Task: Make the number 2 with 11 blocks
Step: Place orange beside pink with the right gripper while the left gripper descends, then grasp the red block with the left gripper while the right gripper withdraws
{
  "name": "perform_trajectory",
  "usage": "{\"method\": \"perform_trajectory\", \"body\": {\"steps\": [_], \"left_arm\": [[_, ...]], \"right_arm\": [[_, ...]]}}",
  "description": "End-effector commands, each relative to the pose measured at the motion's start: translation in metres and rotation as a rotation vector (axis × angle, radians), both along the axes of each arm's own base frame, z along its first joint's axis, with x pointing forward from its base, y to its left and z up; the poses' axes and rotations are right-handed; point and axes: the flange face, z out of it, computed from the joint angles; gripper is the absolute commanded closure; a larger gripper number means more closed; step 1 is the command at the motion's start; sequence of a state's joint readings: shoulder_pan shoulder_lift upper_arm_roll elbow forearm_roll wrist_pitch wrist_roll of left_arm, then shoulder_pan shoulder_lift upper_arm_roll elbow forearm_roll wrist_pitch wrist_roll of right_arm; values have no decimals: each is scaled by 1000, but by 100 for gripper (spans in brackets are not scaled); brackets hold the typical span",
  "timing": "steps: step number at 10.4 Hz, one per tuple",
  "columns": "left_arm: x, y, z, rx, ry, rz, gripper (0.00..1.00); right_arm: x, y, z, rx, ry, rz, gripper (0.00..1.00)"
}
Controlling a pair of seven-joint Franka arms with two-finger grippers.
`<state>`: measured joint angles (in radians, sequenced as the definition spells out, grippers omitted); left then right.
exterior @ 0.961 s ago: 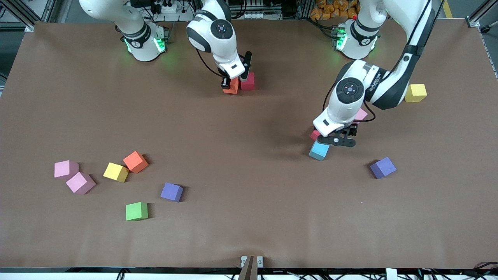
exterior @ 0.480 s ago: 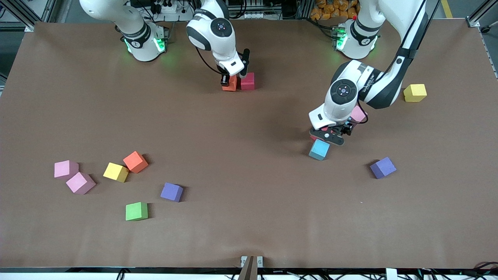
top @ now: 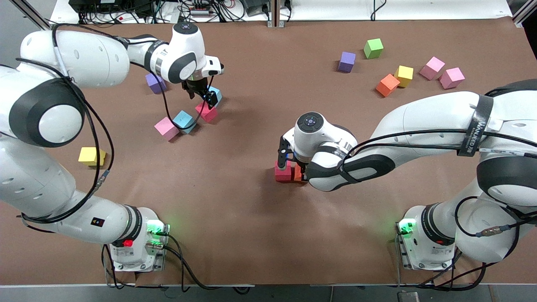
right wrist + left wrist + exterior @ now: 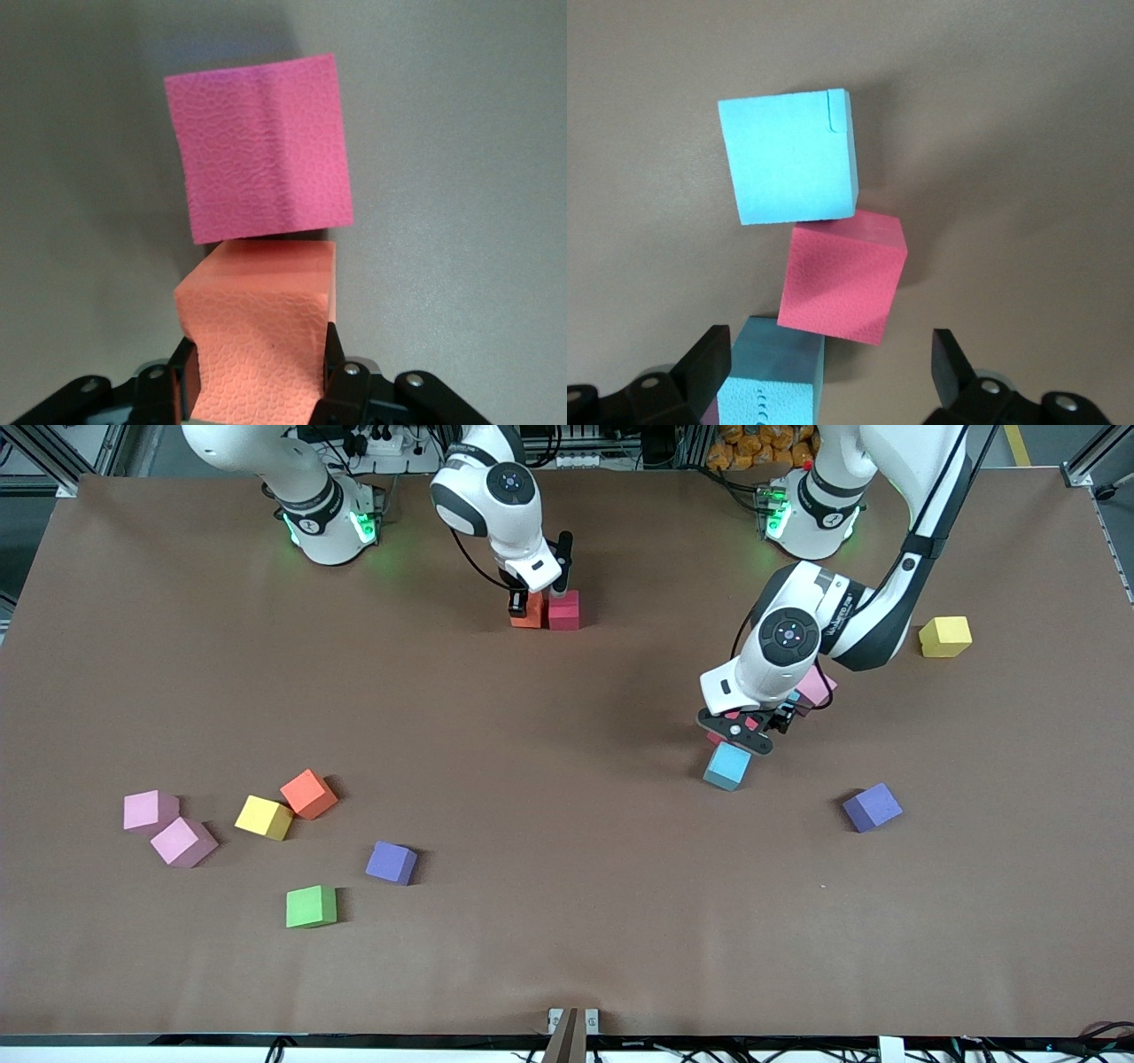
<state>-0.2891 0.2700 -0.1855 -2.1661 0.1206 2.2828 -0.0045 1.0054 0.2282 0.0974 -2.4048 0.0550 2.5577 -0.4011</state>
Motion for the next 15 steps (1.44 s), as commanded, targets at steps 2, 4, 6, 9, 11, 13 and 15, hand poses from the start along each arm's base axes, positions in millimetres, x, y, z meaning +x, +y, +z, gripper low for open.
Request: {"method": "perform_trajectory", "body": {"steps": [2, 4, 6, 9, 11, 13, 15], "left_arm": [[5, -2, -12, -45, -1, -95, 0], [7, -3, -20, -61, -14, -125, 0], [8, -4, -24, -70, -17, -160, 0], [5, -3, -29, -69, -11, -162, 0], [4, -2, -35, -68, -3, -159, 0], [2, 0, -42, -73, -11, -159, 0], [1, 2, -49, -74, -7, -153, 0]], "right_arm": [[1, 7, -5, 5, -10, -19, 91], [-1, 12, -3, 9, -13, -33, 91], [-1, 16, -5, 9, -13, -41, 91], [-2, 21, -9, 7, -11, -52, 91], [-6, 25, -12, 7, -11, -48, 91], [-5, 25, -18, 13, -13, -50, 91], [-5, 27, -21, 23, -18, -48, 70]]}}
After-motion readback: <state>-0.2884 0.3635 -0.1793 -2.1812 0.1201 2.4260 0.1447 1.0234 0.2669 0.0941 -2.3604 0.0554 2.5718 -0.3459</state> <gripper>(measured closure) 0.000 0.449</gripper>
